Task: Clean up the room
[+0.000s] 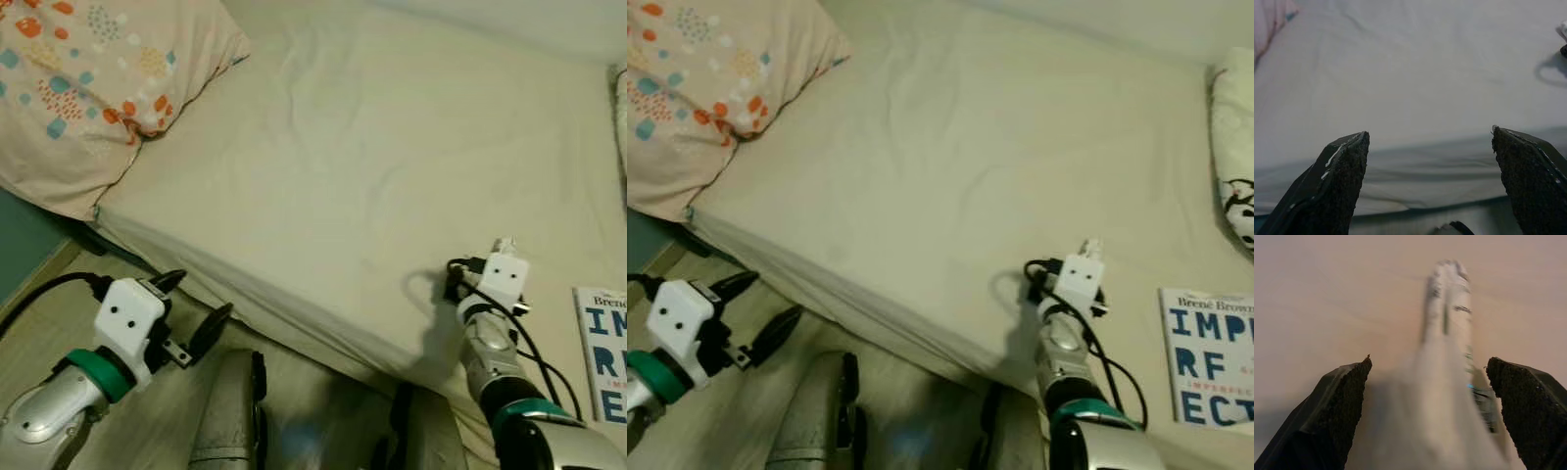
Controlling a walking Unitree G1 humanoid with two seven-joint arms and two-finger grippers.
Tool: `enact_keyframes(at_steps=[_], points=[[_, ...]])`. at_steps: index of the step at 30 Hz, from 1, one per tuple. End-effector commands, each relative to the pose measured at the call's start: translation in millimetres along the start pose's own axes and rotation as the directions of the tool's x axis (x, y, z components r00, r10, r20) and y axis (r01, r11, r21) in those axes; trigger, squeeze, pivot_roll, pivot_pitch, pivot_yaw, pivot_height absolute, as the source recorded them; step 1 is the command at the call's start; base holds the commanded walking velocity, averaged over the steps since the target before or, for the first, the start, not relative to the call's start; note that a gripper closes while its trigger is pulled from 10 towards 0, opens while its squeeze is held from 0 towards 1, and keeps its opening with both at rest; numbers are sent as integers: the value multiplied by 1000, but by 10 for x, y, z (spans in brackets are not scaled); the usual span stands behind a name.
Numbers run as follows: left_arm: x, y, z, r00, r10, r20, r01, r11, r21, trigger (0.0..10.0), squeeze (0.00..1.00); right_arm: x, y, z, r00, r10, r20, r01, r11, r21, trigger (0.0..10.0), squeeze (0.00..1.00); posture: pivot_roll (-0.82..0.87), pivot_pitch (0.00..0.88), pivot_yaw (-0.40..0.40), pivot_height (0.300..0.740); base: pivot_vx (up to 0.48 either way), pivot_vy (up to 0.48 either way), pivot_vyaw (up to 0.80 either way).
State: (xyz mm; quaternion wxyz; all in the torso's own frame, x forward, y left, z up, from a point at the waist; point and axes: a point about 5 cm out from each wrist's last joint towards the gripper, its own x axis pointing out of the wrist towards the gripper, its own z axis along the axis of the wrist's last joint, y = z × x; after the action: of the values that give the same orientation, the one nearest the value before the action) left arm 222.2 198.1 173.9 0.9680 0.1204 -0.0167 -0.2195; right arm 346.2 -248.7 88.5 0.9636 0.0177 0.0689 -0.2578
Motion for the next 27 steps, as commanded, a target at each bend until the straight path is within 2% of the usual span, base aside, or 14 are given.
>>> enact_keyframes(at_steps=[1,3,13,14,15,16,17,27], points=[[-61,-32,-35,999,-23,-38,23,1000,-17,10000,0,-53,-116,-247,989,-49,-141,50,999,7,10000,0,415,303,81,585,0,0,0],[-71,-42,-37,999,-30,-44,29,999,-21,10000,0,-64,-139,-301,982,-51,-182,56,998,25,10000,0,415,303,81,585,0,0,0],[-72,-30,-51,997,-32,-65,30,999,-28,10000,0,-108,-138,-414,967,-47,-251,64,996,58,10000,0,412,292,83,585,0,0,0],[-69,-30,-51,997,-32,-67,30,999,-30,10000,0,-117,-138,-439,961,-44,-273,72,993,92,4510,0,411,289,83,585,0,0,0],[-69,-30,-51,997,-32,-67,30,999,-30,10000,0,-117,-138,-439,961,-44,-273,72,993,92,4510,0,411,289,83,585,0,0,0],[-65,-32,-52,997,-33,-69,31,999,-32,10000,0,-123,-138,-456,956,-42,-289,80,989,120,706,0,411,288,83,585,0,0,0],[-59,-34,-55,997,-34,-72,32,999,-34,10000,0,-127,-138,-468,953,-37,-300,84,986,146,0,0,410,284,81,585,0,0,0],[-20,-27,-62,997,-30,-74,27,999,-45,10000,0,-104,-138,-433,954,-24,-299,81,981,177,0,0,401,272,77,585,0,0,0]])
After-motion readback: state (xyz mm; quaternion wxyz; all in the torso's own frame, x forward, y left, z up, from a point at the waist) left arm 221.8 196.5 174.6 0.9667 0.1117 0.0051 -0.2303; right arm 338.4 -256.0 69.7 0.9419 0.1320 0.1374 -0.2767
